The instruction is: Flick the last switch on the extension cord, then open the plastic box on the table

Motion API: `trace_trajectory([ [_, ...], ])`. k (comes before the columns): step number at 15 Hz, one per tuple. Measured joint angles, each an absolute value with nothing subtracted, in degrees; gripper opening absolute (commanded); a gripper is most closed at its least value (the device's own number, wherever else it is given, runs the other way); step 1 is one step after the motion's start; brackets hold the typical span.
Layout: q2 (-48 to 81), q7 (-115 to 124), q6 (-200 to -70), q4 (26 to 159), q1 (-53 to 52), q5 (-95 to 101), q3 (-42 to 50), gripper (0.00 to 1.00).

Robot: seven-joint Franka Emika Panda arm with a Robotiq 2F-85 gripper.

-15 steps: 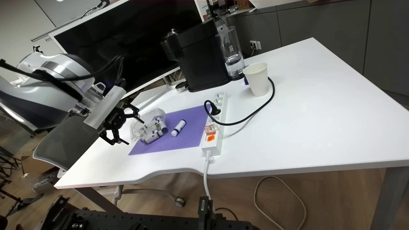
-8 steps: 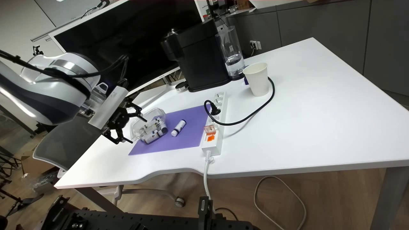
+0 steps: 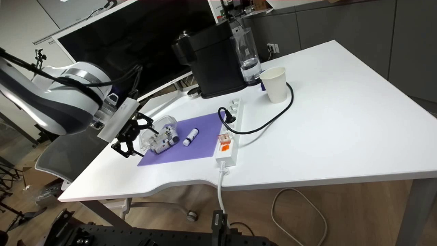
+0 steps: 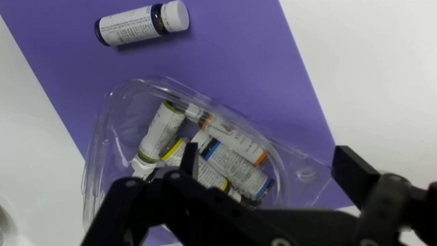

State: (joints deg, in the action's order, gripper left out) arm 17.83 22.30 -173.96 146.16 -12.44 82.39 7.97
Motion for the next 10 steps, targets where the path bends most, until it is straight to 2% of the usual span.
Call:
trace_trajectory([
  [10,17.9,22.4,-173.9,146.2,-12.5,82.9,7.9,1.00],
])
